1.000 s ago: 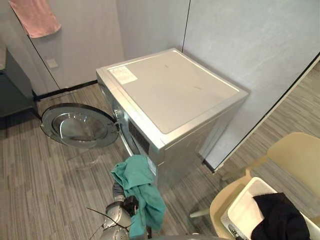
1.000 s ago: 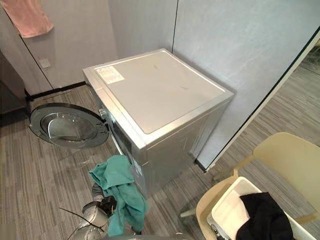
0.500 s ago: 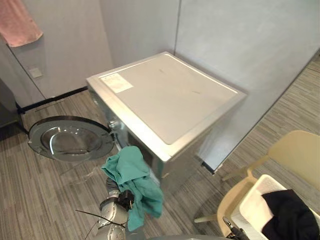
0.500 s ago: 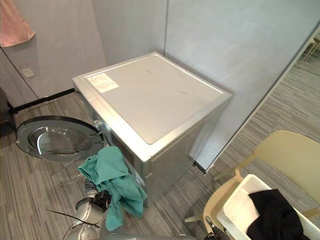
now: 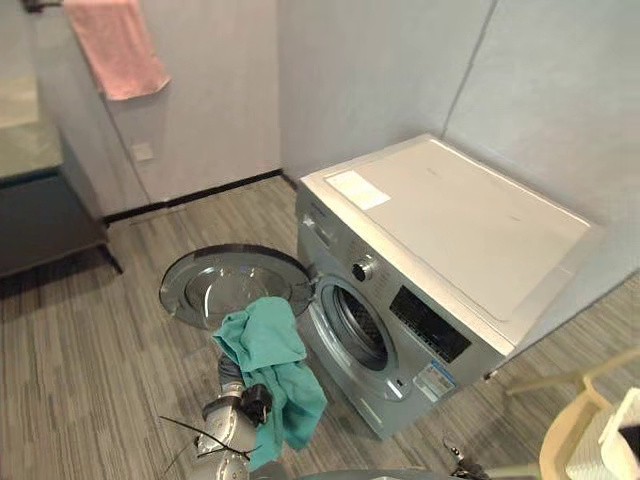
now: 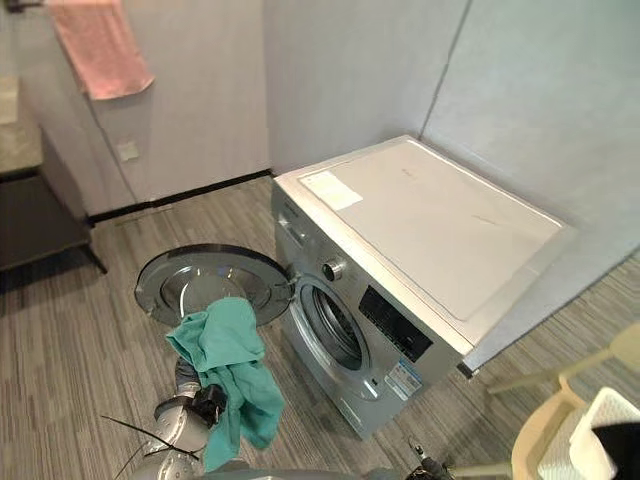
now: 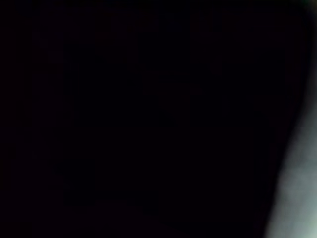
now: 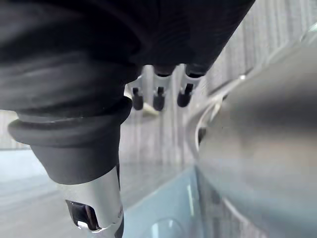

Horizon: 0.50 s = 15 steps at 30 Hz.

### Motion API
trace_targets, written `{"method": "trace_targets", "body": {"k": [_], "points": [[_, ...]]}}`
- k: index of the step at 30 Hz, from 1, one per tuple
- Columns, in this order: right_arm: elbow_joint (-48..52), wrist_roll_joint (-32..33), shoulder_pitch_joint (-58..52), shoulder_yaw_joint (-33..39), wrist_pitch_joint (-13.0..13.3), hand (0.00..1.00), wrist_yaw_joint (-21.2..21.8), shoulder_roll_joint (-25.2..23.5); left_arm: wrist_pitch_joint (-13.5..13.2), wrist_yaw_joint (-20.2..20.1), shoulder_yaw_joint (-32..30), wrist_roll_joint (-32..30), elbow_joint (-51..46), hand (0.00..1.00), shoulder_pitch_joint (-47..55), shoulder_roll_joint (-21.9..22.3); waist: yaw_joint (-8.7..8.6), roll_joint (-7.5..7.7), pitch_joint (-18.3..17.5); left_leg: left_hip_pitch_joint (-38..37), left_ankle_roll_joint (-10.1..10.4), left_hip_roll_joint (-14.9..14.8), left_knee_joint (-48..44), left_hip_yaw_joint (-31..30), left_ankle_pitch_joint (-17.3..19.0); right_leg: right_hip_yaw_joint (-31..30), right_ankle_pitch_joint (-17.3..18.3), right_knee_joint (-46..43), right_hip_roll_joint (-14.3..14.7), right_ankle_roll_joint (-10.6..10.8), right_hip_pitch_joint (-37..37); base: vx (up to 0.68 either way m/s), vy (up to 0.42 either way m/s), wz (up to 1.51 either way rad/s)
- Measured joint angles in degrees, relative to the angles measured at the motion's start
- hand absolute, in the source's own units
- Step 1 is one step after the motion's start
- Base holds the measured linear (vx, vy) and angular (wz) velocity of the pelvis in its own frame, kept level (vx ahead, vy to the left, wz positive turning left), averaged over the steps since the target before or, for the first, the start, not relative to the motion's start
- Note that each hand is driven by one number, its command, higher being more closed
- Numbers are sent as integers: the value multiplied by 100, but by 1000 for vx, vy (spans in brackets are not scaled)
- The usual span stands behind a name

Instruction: Pick up the laundry basket with both hands and put the clothes into the washing machine.

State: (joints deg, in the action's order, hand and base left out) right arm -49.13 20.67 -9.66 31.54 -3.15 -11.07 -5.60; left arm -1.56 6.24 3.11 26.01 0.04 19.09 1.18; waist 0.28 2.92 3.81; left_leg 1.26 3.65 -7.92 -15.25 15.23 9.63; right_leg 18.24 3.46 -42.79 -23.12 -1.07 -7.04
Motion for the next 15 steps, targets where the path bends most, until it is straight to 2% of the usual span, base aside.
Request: {"method": "trace_targets", "body": {"k": [1,2,4,5,6,8,9,12,14,15], "points": [[-1,1,-38,0,4,0,10,1,2,-5,139,-38,74,100,-2,2,-61,-2,5,-178,1,26,235,159,-77,165,397,-203,313,141,-144,6,17,-53],[-1,5,-45,0,4,0,11,0,4,-20,201,-52,120,100,-3,16,-96,5,26,-220,6,25,307,256,-87,268,555,-202,464,224,-180,8,-51,-45],[10,12,-62,23,30,0,8,-1,41,-100,419,-100,398,100,-144,106,-163,66,80,-303,11,19,324,591,-84,899,1050,493,834,407,-207,51,-143,-48],[11,13,-59,25,33,0,8,0,62,-116,438,-109,481,100,-211,143,-156,80,77,-293,21,17,317,664,-78,1021,1157,782,886,380,-170,100,-158,-50],[41,13,-32,23,38,0,9,-1,135,-116,445,-176,554,100,-346,228,-160,101,72,-271,103,-33,306,722,-68,1229,1385,1389,1071,143,117,136,-153,-28],[121,17,-26,81,70,0,5,-10,153,-142,614,-201,512,100,-591,235,-279,-68,174,-274,203,-202,367,666,-171,1400,1239,1702,1322,33,219,232,-199,2],[116,26,-91,136,64,0,4,-14,153,-181,702,-207,504,100,-717,244,-285,-151,160,-350,256,-219,462,624,-216,1451,1230,1824,1442,16,322,231,-153,12],[129,143,-153,180,89,0,4,-17,149,-249,790,-208,497,100,-842,244,-302,-200,129,-586,240,-379,316,567,-198,1568,1238,2084,1650,13,751,216,-116,7],[177,173,-149,174,147,0,4,-15,146,-246,757,-199,447,100,-848,243,-342,-231,153,-172,96,-681,-1034,510,15,1606,1245,2360,1790,20,1109,177,-91,7],[237,173,-155,170,160,0,5,-14,144,-241,698,-198,375,100,-785,251,-301,-327,204,226,76,-999,-2233,347,-31,1538,1246,2514,1941,17,1320,62,-62,-25]]}}
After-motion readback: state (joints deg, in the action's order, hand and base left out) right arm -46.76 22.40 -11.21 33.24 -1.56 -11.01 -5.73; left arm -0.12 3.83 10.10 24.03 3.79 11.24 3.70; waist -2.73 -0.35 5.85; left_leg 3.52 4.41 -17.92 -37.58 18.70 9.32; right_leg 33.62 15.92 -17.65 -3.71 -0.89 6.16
